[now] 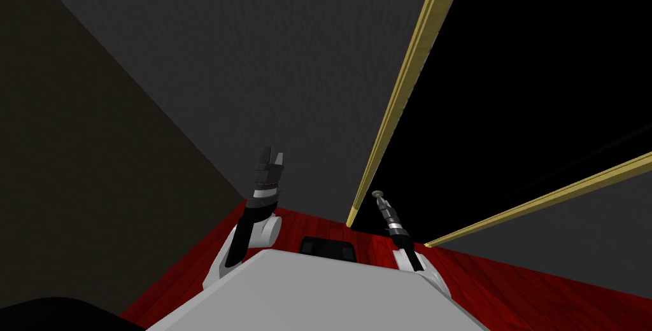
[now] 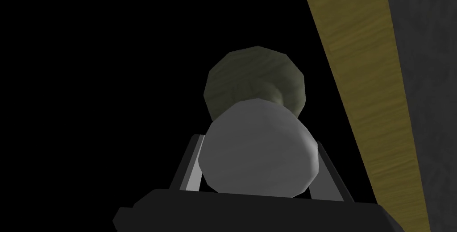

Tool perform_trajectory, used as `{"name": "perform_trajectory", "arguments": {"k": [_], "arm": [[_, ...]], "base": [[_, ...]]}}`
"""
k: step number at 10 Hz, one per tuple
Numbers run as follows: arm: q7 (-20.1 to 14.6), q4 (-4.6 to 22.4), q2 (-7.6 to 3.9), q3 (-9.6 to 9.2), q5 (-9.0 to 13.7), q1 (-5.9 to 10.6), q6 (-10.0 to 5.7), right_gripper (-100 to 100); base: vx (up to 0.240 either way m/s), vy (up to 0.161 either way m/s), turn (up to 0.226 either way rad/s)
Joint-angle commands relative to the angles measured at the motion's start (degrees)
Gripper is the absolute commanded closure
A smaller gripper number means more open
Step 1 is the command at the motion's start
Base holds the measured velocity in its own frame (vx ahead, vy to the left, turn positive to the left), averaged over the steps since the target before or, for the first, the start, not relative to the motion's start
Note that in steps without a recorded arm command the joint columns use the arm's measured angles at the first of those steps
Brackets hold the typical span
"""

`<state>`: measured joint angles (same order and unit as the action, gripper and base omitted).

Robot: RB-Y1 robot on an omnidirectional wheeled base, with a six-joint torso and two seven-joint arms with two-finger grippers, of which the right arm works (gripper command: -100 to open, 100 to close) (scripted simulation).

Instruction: Pull the door open

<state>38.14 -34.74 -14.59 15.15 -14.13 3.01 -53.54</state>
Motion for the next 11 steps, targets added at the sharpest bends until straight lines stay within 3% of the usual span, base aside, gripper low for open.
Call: {"name": "perform_trajectory", "arguments": {"k": [1,11], "arm": [[-2.9,-0.4,0.41,-0.77,0.7,-0.38,0.27,100],[-14.5,-0.3,0.02,-3.06,4.5,-0.06,0.57,100]], "base": [[-0.029,-0.015,0.027],[-0.03,-0.015,0.031]]}}
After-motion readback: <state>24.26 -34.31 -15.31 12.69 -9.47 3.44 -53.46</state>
